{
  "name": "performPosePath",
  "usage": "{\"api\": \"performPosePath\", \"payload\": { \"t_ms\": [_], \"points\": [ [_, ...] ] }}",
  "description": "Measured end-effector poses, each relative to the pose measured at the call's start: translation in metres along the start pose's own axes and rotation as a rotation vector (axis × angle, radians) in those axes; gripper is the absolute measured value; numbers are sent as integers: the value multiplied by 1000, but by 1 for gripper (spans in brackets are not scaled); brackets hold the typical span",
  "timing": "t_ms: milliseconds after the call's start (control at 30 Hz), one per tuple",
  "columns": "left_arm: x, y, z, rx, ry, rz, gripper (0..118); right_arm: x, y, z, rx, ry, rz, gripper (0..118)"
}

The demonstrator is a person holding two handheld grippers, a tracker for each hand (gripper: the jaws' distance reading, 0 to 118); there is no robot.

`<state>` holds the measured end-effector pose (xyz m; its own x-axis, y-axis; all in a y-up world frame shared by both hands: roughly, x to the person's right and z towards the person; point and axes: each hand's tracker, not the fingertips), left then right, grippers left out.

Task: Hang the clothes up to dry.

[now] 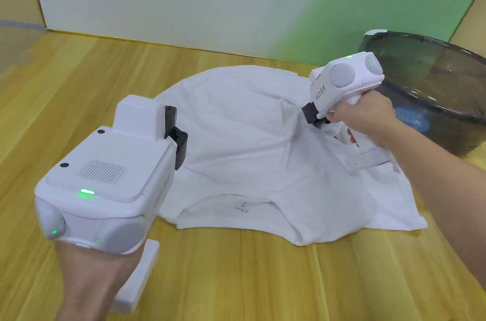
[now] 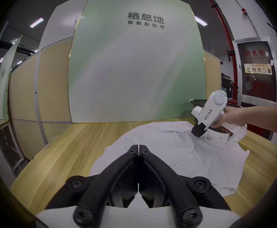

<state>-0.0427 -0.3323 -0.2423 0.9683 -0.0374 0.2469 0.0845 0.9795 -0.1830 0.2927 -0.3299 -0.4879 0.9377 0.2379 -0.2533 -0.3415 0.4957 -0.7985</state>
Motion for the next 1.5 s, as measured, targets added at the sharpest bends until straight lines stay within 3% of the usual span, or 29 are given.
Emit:
{"api": "performPosePath", "payload": {
  "t_ms": [33,100,200,233,300,367,400,433,467,533,600,633,667,700,767,867,933,1100,1233,1300,1400,1500],
  "points": [
    [-3,0,-2,0,15,1,0,1,1,-1,-3,34,-68,8],
    [-9,1,-2,0,18,19,0,4,0,-7,5,71,-121,8],
    [-10,1,0,0,24,19,0,7,-6,-6,2,23,-70,13],
    [-9,1,1,0,33,14,0,8,-10,-1,26,-11,-60,30],
    [-9,3,5,-4,35,27,0,7,-21,17,104,-77,-66,74],
    [-10,4,9,8,27,39,0,5,-40,47,225,-59,-112,107],
    [-8,4,10,29,43,38,0,2,-42,49,251,-10,-158,118],
    [-7,7,11,31,51,42,0,-4,-51,66,333,20,-199,118],
    [-7,9,12,30,49,52,0,2,-72,102,460,50,-268,118],
    [-4,12,14,41,47,72,0,-10,-96,137,616,52,-322,111],
    [1,15,17,57,72,78,0,-22,-128,165,837,28,-294,108],
    [3,16,19,61,82,79,0,-28,-140,174,871,2,-261,107],
    [5,16,23,77,92,92,0,-38,-154,181,914,-99,-271,102],
    [6,16,26,98,98,84,0,-45,-165,189,925,-152,-269,79],
    [10,17,31,120,103,33,0,-54,-182,196,911,-165,-259,6],
    [13,15,37,146,114,23,0,-66,-208,202,985,-181,-316,7],
    [12,13,41,166,121,88,0,-65,-216,202,1005,-80,-299,7],
    [11,2,46,174,148,68,0,-81,-230,200,971,-131,-301,7],
    [5,-2,43,160,208,79,0,-84,-237,193,954,-116,-346,7],
    [1,-2,40,149,209,90,0,-86,-239,193,938,-82,-339,7],
    [-2,-4,26,174,281,64,0,-90,-232,184,935,-157,-285,7],
    [-14,4,-2,138,251,97,0,-79,-215,175,927,-95,-280,7]
  ]
}}
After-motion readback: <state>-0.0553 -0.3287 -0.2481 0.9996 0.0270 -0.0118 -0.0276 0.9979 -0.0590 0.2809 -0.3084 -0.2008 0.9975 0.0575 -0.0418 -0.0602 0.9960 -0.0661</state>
